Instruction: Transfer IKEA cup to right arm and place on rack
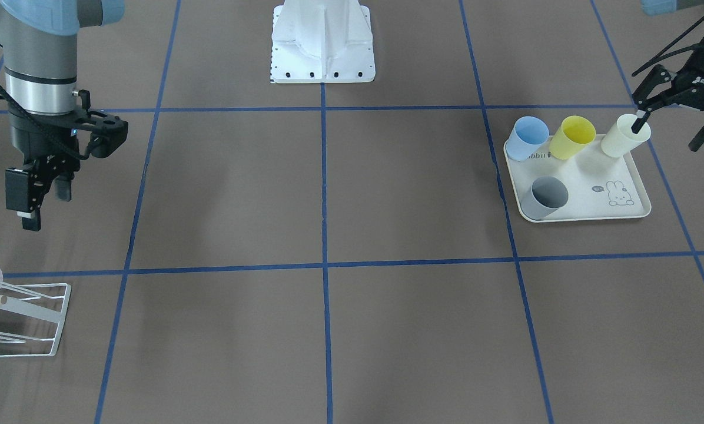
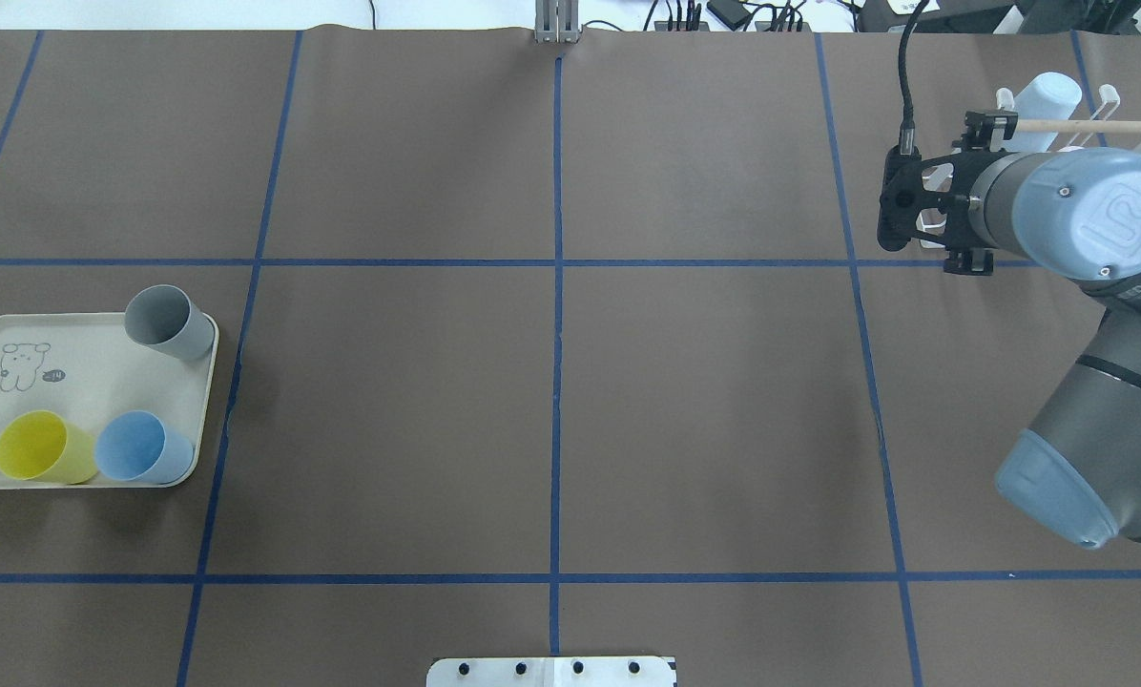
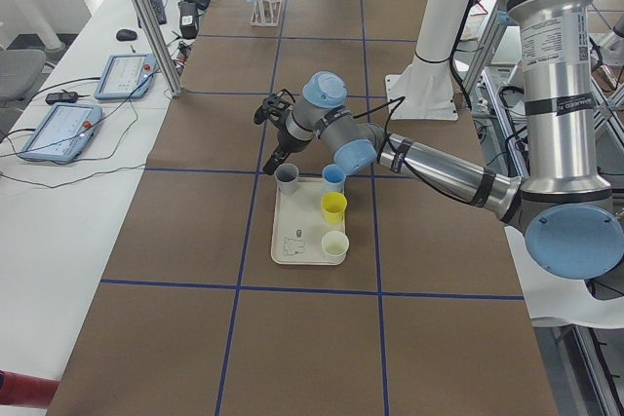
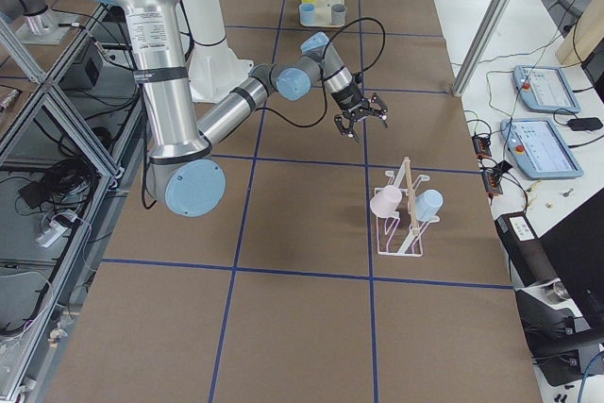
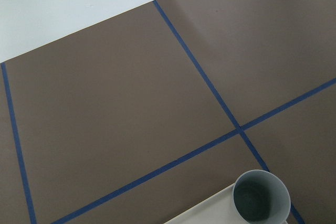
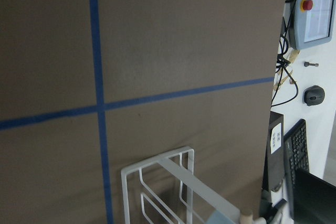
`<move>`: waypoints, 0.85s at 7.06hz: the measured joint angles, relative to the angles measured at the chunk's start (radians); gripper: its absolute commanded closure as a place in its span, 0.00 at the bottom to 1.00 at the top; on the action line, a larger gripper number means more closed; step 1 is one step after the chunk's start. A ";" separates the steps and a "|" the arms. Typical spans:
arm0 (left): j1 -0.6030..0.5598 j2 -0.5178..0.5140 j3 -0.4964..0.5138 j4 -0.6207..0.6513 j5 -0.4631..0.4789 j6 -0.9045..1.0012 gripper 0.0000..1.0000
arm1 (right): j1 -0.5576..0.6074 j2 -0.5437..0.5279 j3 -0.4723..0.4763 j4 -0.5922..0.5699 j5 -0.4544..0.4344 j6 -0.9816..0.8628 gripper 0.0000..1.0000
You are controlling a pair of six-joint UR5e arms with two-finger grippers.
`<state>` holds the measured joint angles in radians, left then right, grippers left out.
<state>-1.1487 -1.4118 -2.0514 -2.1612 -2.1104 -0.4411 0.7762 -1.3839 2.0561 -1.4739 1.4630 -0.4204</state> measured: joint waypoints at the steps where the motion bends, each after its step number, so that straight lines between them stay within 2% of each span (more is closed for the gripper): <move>1: 0.069 0.000 0.019 -0.041 0.037 -0.093 0.00 | 0.000 -0.001 0.006 0.103 0.086 0.171 0.01; 3: 0.198 -0.013 0.146 -0.243 0.136 -0.290 0.00 | 0.000 0.006 0.012 0.279 0.219 0.453 0.01; 4: 0.231 -0.027 0.224 -0.339 0.174 -0.343 0.00 | 0.000 0.027 0.016 0.290 0.289 0.524 0.01; 5: 0.243 -0.048 0.281 -0.391 0.197 -0.365 0.01 | 0.000 0.075 0.018 0.232 0.330 0.559 0.01; 6: 0.248 -0.068 0.314 -0.411 0.211 -0.374 0.06 | 0.000 0.139 0.017 0.133 0.365 0.574 0.01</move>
<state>-0.9010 -1.4798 -1.7370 -2.5719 -1.8995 -0.8148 0.7762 -1.2451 2.0731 -1.3411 1.8282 0.1534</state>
